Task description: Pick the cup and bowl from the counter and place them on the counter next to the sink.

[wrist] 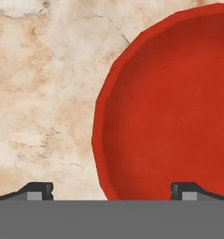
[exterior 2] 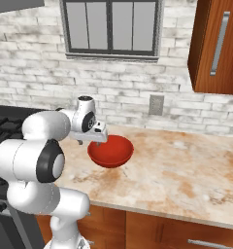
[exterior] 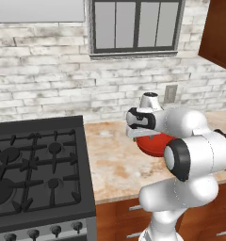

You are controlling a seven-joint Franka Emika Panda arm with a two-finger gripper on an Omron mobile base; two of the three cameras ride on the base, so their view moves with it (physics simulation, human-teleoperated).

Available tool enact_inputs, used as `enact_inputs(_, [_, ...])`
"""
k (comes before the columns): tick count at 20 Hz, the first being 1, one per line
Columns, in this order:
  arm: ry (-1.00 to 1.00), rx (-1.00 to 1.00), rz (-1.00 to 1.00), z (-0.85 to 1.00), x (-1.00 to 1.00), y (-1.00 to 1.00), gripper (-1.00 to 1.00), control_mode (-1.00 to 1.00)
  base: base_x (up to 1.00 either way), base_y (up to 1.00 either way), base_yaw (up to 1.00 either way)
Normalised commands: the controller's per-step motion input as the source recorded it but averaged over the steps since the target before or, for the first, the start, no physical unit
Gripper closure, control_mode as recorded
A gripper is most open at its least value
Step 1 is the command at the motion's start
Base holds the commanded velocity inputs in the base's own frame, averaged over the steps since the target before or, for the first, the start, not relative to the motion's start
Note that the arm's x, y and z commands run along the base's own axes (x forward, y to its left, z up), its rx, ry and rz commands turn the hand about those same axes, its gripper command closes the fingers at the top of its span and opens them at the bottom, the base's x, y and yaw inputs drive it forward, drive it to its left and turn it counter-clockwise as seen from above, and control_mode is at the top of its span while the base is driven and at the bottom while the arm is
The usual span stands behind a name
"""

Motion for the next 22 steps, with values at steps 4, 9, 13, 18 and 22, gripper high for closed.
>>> enact_inputs(4, [0.0, -0.05, -0.18, 0.0, -0.14, 0.27, -1.0, -1.0, 0.0, 0.0, 0.0])
enact_inputs(9, [-0.02, -0.09, -0.12, -0.02, 0.0, 0.01, -1.0, -1.0, 0.0, 0.0, 0.0])
enact_inputs(13, [-0.01, -0.1, -0.08, 0.0, 0.01, 0.0, -1.0, -1.0, 0.0, 0.0, 0.0])
enact_inputs(18, [0.0, -0.04, -0.02, 0.0, 0.1, 0.0, -1.0, -1.0, 0.0, 0.0, 0.0])
enact_inputs(22, [0.05, 0.0, 0.0, 0.0, 0.26, -0.01, -1.0, -1.0, 0.0, 0.0, 0.0])
